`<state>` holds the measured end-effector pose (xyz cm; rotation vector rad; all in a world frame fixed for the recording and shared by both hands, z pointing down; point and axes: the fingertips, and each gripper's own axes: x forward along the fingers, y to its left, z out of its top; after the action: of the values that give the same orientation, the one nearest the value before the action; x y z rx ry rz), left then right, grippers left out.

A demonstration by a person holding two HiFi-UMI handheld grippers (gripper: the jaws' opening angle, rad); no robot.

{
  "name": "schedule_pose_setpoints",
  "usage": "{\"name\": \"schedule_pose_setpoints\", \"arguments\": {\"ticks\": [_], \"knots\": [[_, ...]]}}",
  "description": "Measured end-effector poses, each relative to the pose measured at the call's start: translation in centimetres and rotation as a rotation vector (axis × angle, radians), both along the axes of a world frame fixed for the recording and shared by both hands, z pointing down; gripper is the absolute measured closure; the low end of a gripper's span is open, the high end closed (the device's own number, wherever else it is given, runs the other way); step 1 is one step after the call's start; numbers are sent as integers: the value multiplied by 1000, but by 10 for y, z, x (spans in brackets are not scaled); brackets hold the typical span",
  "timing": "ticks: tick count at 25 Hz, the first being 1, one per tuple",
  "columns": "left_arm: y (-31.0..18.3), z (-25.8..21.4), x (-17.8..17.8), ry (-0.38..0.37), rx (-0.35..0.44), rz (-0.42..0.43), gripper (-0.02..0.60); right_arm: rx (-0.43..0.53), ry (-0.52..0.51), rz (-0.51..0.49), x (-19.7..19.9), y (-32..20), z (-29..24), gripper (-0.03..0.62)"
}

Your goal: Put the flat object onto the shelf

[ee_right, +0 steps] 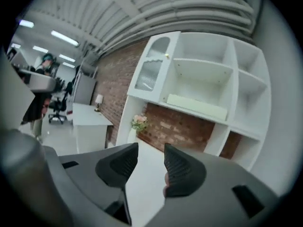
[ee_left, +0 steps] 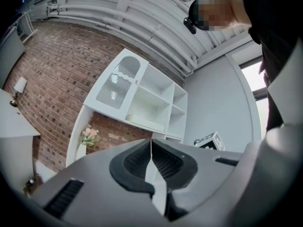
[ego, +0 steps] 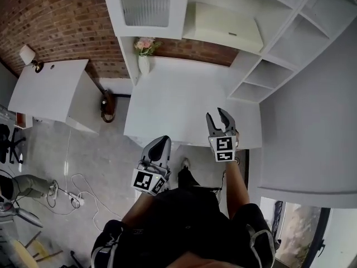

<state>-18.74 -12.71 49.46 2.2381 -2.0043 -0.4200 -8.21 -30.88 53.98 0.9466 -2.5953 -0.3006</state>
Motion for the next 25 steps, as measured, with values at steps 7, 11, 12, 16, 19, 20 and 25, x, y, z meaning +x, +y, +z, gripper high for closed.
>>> {"name": "schedule_pose_setpoints", "arguments": {"ticks": [7,11,12,16,19,20,25], "knots": [[44,7,22,-17,-19,72,566,-280,-263,157,47,97,31,490],[57,6,33,-23,-14,77,566,-292,-324,183,60,134,22,511],[59,5,35,-21,-11,77,566,-287,-334,180,61,142,19,514],[61,0,46,-15,6,67,566,-266,-355,152,67,166,7,524],[57,0,58,-22,-2,66,566,-260,-361,130,73,173,3,528],[54,1,63,-24,-5,67,566,-262,-368,120,75,173,1,528],[42,0,87,-29,-9,64,566,-259,-399,103,95,166,-7,534]]}}
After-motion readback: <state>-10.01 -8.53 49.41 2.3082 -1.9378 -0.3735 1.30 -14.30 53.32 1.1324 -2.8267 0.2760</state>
